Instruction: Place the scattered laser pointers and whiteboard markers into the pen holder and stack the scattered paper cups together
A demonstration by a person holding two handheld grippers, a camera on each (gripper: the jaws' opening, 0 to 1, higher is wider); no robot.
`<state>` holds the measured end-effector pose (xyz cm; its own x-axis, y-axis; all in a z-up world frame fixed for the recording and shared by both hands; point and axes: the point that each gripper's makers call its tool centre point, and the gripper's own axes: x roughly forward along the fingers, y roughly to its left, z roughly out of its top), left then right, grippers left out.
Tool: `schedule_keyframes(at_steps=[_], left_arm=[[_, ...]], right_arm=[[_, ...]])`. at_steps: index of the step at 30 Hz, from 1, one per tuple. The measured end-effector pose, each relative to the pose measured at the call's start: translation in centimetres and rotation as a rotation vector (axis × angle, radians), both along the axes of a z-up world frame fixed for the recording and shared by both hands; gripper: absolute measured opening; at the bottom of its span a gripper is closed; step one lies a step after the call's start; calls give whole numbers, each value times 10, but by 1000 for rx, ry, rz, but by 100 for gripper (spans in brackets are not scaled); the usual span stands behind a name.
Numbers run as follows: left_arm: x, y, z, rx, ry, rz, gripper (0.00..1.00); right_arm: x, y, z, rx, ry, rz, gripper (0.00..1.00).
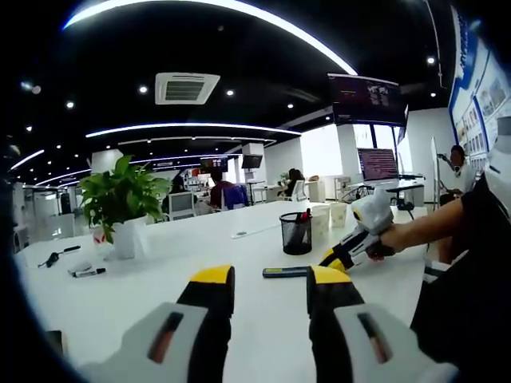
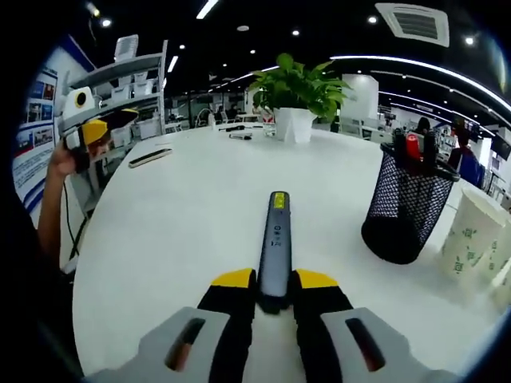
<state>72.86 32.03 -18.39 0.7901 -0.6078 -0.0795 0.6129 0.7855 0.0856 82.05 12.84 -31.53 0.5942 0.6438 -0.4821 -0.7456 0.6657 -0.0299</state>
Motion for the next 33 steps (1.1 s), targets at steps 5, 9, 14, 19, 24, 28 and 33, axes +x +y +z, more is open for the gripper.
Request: schedule_keyframes(at_steps=[5,9,14,19,24,28,33], left_arm=[[0,1,0,1,1,1,37],[0,0,0,2,0,1,37],[-1,-2,1,3,-3,-6,37],[-1,-3,-1,9,1,-10,37],[-1,-3,0,10,-2,-7,37],[-1,-2,1,8,-6,-7,37],[-1,-2,0,10,-2,-6,37]], right_arm=[[-6,-5,0,-12,6,41,21],[-11,-13,0,-10,16,86,21],[-14,-15,-1,-2,18,110,21],[-18,-18,0,3,10,127,21],[-13,-22,1,-28,-38,120,27],[-11,-28,5,-99,-112,106,31],[-18,-27,7,-187,-188,122,26]])
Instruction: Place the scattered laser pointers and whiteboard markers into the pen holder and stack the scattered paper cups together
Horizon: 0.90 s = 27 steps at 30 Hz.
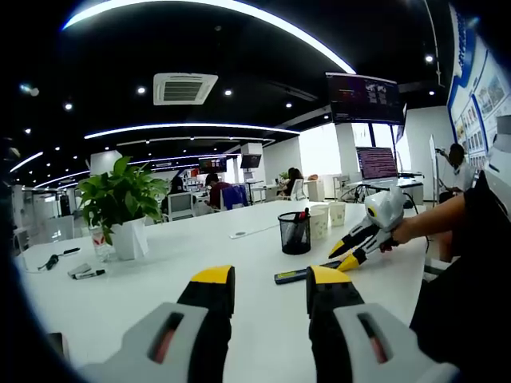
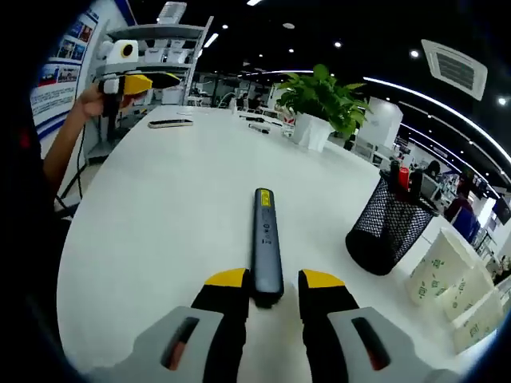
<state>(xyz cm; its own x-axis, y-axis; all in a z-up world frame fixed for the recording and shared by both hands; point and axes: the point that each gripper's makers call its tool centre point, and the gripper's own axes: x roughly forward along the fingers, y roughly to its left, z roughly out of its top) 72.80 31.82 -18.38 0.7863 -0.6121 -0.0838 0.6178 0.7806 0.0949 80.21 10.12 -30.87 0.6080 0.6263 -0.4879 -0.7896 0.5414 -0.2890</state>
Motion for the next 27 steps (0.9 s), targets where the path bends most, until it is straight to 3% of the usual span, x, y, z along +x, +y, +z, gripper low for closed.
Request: schedule_keyframes(at_steps=[7,11,17,21,27], left_arm=[[-1,-1,1,3,-2,-5,37],[-1,-1,1,3,-2,-4,37],[-2,1,1,6,-4,-1,37],[-3,0,2,9,-5,-5,37],[-3,-2,2,10,-5,-12,37]], right_arm=[[-5,1,4,-60,-37,26,24],[-13,2,2,-137,-61,44,19],[-7,0,1,-157,-16,42,19],[-2,-2,0,-131,45,39,19],[-5,2,0,-187,92,61,19]])
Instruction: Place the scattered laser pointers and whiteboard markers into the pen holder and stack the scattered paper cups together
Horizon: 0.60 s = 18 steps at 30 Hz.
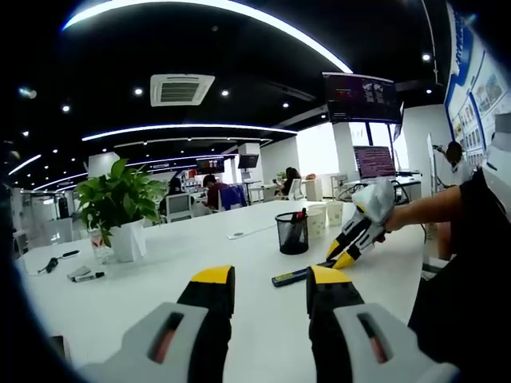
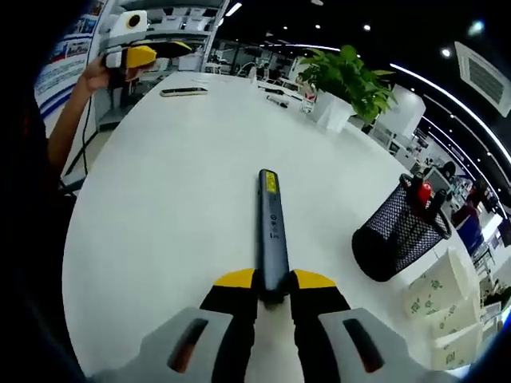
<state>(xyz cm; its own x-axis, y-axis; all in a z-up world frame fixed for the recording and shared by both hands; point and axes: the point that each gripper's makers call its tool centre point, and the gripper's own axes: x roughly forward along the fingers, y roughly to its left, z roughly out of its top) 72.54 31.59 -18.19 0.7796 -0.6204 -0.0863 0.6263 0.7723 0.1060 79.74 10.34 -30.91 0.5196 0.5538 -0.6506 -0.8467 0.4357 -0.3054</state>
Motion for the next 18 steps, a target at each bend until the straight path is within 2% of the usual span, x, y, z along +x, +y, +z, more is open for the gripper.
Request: schedule_keyframes(at_steps=[6,7,8,12,13,15,18], left_arm=[[0,-2,-3,2,8,-9,37],[2,-1,-6,7,16,-8,37],[2,0,-8,20,22,-5,37],[2,2,-8,30,21,3,37],[3,4,-8,48,16,21,37],[0,-1,-5,30,10,1,37],[2,-9,-6,20,16,-23,37]], right_arm=[[2,-3,0,33,76,-31,19],[6,-4,0,82,140,-32,19],[6,-5,0,97,174,-29,19],[6,-6,0,105,203,-32,19],[9,-9,1,156,306,-60,19],[4,-8,1,224,439,-88,19],[-3,-7,1,295,526,-109,19]])
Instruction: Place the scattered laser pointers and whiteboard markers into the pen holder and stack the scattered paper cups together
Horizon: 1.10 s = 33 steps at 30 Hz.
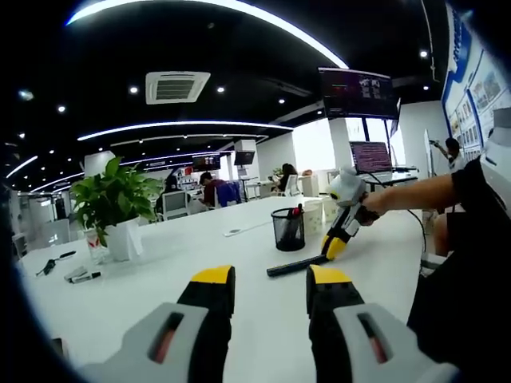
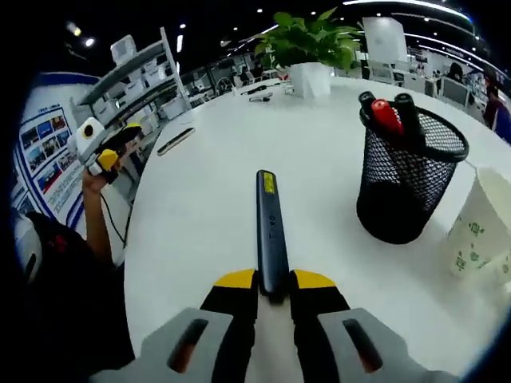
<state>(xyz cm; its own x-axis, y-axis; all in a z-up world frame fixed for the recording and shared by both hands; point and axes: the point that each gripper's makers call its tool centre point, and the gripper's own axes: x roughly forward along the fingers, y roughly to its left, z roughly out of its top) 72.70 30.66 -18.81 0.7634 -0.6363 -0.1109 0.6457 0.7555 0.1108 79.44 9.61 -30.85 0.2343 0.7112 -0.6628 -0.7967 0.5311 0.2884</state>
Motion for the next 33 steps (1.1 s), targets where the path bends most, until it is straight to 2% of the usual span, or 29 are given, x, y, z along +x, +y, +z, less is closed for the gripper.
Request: schedule_keyframes(at_steps=[2,3,4,5,6,8,10,12,14,16,17,18,20,21,22,24,26,28,30,31,33], left_arm=[[7,-6,-4,6,7,-5,36],[14,-4,-4,31,-19,30,34],[24,1,-2,119,-82,66,32],[29,-6,-6,207,-122,32,33],[31,-18,-12,218,-102,-36,34],[41,-24,-19,169,-27,-62,33],[47,-28,-23,187,-19,-93,29],[50,-30,-24,200,-18,-114,30],[76,-47,-44,295,8,-230,32],[86,-56,-57,348,17,-279,33],[90,-59,-60,349,25,-292,33],[89,-64,-67,370,39,-337,33],[88,-70,-81,380,137,-373,33],[91,-71,-82,377,141,-372,33],[96,-75,-82,385,119,-389,33],[102,-78,-86,396,121,-396,33],[106,-80,-92,413,138,-402,33],[111,-81,-95,442,128,-398,33],[116,-82,-98,516,98,-398,33],[117,-83,-100,534,103,-398,33],[118,-86,-101,536,116,-406,33]], right_arm=[[-5,0,-1,5,-9,11,19],[-6,1,-1,7,-7,11,19],[-9,3,-1,5,-8,13,19],[-10,4,-1,-4,-16,20,19],[-12,4,-1,-11,-22,27,19],[-10,4,-1,-17,-22,33,19],[-9,4,-1,-21,-22,37,19],[-9,4,-1,-23,-22,38,19],[-12,5,-2,-35,-24,60,19],[-10,4,-2,-33,-24,72,19],[-8,4,-2,-31,-22,76,19],[-9,4,-2,-30,-22,81,19],[-9,4,-2,-31,-22,90,19],[-8,3,-1,-31,-22,93,19],[-8,3,-1,-30,-24,99,19],[-11,4,-2,-29,-29,111,19],[-3,1,-2,-26,-28,117,19],[6,-1,-2,-26,-27,122,19],[13,-4,-2,-25,-23,128,19],[17,-5,-3,-23,-21,131,19],[19,-5,-3,-22,-19,135,19]])
